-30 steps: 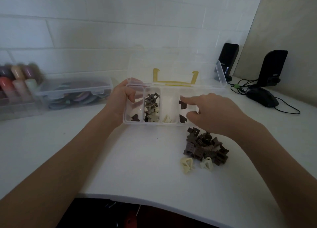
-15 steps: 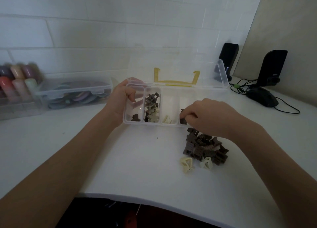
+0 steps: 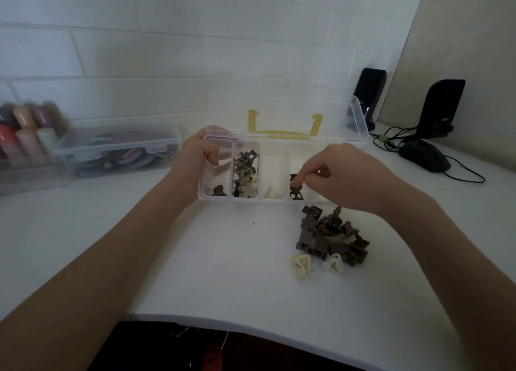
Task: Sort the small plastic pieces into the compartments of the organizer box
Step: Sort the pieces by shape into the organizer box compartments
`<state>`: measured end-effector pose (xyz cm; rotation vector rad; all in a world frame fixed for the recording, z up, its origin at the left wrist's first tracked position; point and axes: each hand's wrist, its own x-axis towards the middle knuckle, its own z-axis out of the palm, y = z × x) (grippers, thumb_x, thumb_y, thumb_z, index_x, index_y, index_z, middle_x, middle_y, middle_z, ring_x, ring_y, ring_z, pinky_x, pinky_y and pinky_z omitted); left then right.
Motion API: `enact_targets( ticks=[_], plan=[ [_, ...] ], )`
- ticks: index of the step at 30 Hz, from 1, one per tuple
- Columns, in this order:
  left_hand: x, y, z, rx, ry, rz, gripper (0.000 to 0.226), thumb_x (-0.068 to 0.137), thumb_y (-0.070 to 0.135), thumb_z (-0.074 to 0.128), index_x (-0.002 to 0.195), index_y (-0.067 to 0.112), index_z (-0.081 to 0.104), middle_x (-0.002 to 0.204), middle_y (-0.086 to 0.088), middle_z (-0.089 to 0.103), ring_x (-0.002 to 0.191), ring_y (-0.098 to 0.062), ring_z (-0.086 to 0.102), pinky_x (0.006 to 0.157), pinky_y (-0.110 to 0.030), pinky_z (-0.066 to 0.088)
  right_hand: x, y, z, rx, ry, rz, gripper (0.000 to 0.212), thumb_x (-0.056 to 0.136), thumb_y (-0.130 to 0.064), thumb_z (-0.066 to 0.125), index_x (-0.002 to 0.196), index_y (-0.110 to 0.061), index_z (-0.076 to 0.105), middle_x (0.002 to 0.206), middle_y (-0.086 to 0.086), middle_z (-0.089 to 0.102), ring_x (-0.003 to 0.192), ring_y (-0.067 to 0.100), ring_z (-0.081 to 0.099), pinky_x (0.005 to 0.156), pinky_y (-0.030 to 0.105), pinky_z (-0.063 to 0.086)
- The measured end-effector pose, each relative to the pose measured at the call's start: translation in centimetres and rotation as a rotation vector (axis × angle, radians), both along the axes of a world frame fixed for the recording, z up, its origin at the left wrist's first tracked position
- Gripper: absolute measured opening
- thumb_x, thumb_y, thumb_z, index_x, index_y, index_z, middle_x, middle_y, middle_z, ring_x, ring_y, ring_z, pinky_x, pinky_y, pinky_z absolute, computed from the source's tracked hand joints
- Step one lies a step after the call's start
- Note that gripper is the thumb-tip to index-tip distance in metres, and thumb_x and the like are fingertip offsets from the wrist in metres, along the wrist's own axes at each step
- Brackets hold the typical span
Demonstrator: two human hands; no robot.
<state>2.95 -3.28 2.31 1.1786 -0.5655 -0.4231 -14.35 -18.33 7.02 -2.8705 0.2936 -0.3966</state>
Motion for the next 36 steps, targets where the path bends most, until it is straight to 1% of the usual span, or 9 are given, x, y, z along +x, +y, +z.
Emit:
enact_targets(
  ticks=[3,6,11,17,20,23,26,33,36],
  plan=[
    [0.0,0.0,0.1,0.004,0.000,-0.002,0.048,0.037,-0.002,0.035,0.078,0.015,0.052,0.064,0.005,0.068,0.060,-0.009,0.066,0.058,-0.025,0.051,-0.7,0.1,0.9,0.252,-0.064,0.193,0.032,0.079,-0.008,0.052,0.072,-0.029,0.075,0.034,-0.012,0.046,0.034,0.009,0.030,0.045,0.017,0.029],
    [-0.2,0.0,0.3,0.009,-0.002,0.001,0.049,0.034,-0.002,0.034,0.077,0.014,0.052,0.062,0.005,0.067,0.059,-0.008,0.066,0.057,-0.024,0.051,-1.3,0.3,1.5,0.373,0.177,0.339,0.031,0.081,-0.005,0.056,0.078,-0.027,0.077,0.034,-0.009,0.040,0.035,0.009,0.031,0.042,0.016,0.034],
    [-0.3,0.0,0.2,0.018,0.010,0.010,0.045,0.041,-0.002,0.032,0.077,0.015,0.053,0.062,0.005,0.066,0.058,-0.008,0.064,0.060,-0.027,0.049,-1.1,0.2,0.6,0.248,0.550,0.263,0.017,0.076,-0.040,0.072,0.093,-0.038,0.072,0.043,-0.009,0.052,0.040,0.004,0.043,0.048,0.013,0.036],
    [-0.2,0.0,0.2,0.027,0.016,0.008,0.049,0.034,-0.001,0.035,0.076,0.015,0.053,0.064,0.005,0.067,0.060,-0.008,0.065,0.062,-0.028,0.048,-0.6,0.2,-0.1,0.192,0.522,0.286,0.018,0.072,-0.039,0.076,0.085,-0.029,0.070,0.045,-0.017,0.052,0.042,-0.001,0.046,0.048,0.010,0.031],
    [-0.3,0.0,0.2,0.021,0.026,0.009,0.050,0.033,-0.002,0.035,0.076,0.015,0.053,0.063,0.005,0.067,0.061,-0.009,0.065,0.064,-0.028,0.049,-0.4,0.5,-0.1,0.303,0.405,0.371,0.021,0.074,-0.030,0.076,0.090,-0.024,0.064,0.058,-0.009,0.062,0.051,0.000,0.056,0.055,0.014,0.038],
    [-0.2,0.0,0.2,0.024,0.019,0.008,0.050,0.032,-0.001,0.035,0.075,0.015,0.053,0.062,0.005,0.067,0.059,-0.009,0.065,0.064,-0.029,0.048,0.1,0.2,0.1,0.422,0.084,0.423,0.025,0.073,-0.020,0.077,0.091,-0.021,0.060,0.084,0.003,0.066,0.050,0.001,0.051,0.053,0.013,0.042],
    [-0.2,0.0,0.1,0.027,0.018,0.011,0.045,0.039,-0.002,0.032,0.075,0.015,0.053,0.063,0.004,0.067,0.061,-0.009,0.065,0.067,-0.030,0.049,0.5,-0.7,-0.3,0.375,-0.193,0.364,0.026,0.072,-0.016,0.078,0.089,-0.025,0.060,0.097,-0.005,0.063,0.060,0.003,0.048,0.057,0.009,0.041],
    [-0.1,0.1,0.1,0.014,0.024,0.003,0.054,0.027,0.001,0.039,0.077,0.014,0.054,0.066,0.003,0.067,0.059,-0.010,0.065,0.060,-0.026,0.050,1.0,-1.9,-1.4,0.321,-0.375,0.251,0.024,0.075,-0.011,0.075,0.091,-0.023,0.062,0.097,-0.015,0.066,0.070,0.009,0.057,0.057,0.006,0.038],
    [-0.2,0.0,0.2,0.008,0.024,0.001,0.046,0.036,0.000,0.036,0.077,0.014,0.053,0.063,0.005,0.067,0.058,-0.009,0.065,0.058,-0.024,0.049,0.9,-1.8,-1.5,0.114,-0.532,0.135,0.021,0.078,-0.021,0.073,0.089,-0.028,0.056,0.092,-0.018,0.063,0.070,0.009,0.056,0.061,0.018,0.042]
  ],
)
